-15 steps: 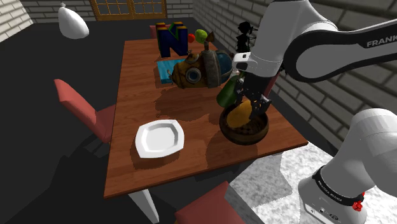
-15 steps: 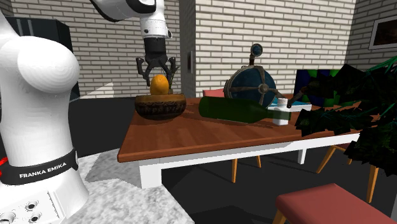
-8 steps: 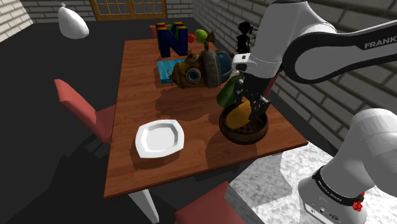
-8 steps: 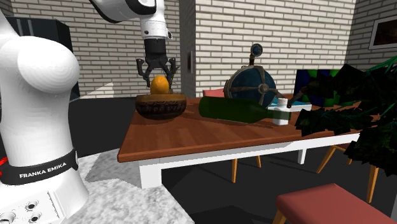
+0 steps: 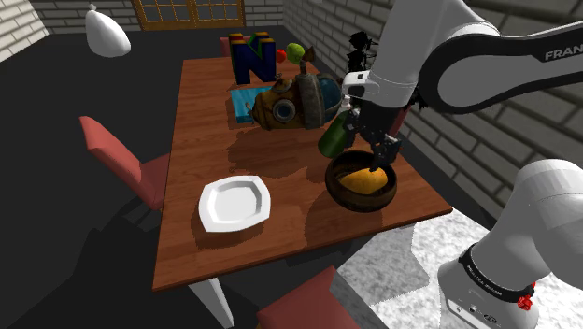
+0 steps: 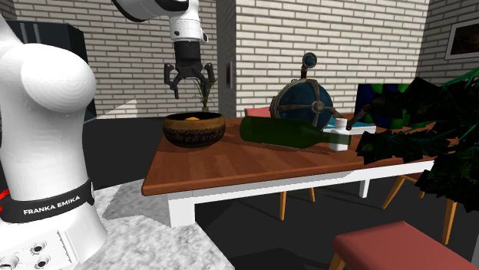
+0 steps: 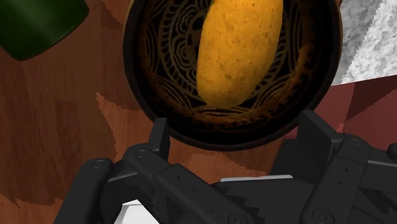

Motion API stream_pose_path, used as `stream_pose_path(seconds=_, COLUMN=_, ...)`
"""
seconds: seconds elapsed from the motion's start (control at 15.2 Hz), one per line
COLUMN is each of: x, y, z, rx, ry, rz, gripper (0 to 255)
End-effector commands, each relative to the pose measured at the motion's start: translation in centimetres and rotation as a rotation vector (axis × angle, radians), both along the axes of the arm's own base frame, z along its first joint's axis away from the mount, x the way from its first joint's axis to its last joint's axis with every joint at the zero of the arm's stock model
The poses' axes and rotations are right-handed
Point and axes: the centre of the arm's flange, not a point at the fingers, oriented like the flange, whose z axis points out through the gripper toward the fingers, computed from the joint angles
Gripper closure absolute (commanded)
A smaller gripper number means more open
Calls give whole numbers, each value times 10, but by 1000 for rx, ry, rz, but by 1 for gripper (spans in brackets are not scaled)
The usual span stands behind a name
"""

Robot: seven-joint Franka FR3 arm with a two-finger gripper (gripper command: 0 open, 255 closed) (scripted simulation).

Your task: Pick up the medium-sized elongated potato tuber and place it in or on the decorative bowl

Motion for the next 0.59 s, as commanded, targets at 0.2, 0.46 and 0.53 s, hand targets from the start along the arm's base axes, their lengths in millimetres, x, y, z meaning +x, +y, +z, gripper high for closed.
stream_pose_path(seconds=0.2, x=-4, y=0, z=35, rx=0, ry=1, rz=0, gripper=0)
stream_pose_path(seconds=0.46, x=-4, y=0, z=35, rx=0, ry=1, rz=0, gripper=0)
stream_pose_path(seconds=0.53, x=-4, y=0, z=35, rx=0, ry=1, rz=0, gripper=0)
